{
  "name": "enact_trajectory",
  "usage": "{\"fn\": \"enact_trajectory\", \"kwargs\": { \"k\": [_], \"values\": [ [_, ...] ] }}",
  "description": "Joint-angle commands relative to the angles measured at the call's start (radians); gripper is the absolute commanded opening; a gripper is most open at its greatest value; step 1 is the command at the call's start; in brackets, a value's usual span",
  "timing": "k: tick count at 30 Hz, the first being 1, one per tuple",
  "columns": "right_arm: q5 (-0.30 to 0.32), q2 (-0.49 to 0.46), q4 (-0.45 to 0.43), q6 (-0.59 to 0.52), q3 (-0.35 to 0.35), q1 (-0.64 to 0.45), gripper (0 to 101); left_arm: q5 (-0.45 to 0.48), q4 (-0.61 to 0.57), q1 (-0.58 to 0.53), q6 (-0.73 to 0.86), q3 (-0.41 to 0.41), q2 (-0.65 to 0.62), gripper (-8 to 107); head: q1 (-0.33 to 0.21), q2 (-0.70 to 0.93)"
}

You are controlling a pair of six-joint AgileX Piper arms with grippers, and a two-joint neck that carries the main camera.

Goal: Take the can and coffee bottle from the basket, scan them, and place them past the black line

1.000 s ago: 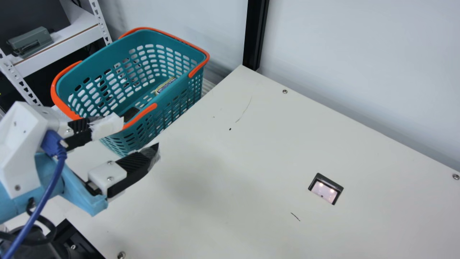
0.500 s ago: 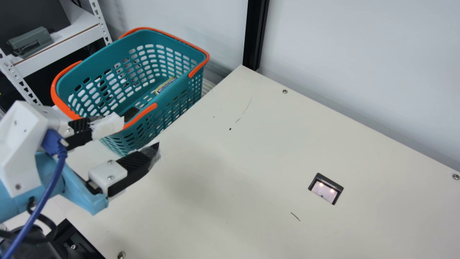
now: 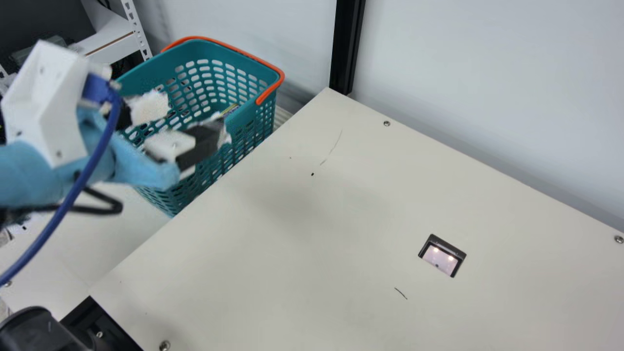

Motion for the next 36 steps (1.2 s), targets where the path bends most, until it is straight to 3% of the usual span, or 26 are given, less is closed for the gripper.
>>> {"fn": "enact_trajectory", "kwargs": {
  "k": [1, 10, 17, 26, 36],
  "values": [
    [0.000, 0.000, 0.000, 0.000, 0.000, 0.000, 101, -0.012, -0.009, 0.048, 0.033, -0.089, 0.192, 90, -0.023, 0.016],
    [0.000, 0.000, 0.000, 0.000, 0.000, 0.000, 101, 0.052, -0.043, 0.189, 0.211, -0.350, 0.513, 90, -0.023, 0.016],
    [0.000, 0.000, 0.000, 0.000, 0.000, 0.000, 101, 0.132, -0.004, 0.247, 0.249, -0.520, 0.694, 90, -0.023, 0.016],
    [0.000, 0.000, 0.000, 0.000, 0.000, 0.000, 101, 0.203, 0.045, 0.282, 0.230, -0.693, 0.880, 90, -0.023, 0.016],
    [0.000, 0.000, 0.000, 0.000, 0.000, 0.000, 101, 0.257, 0.015, 0.337, 0.296, -0.845, 1.066, 90, -0.023, 0.016]
  ]
}}
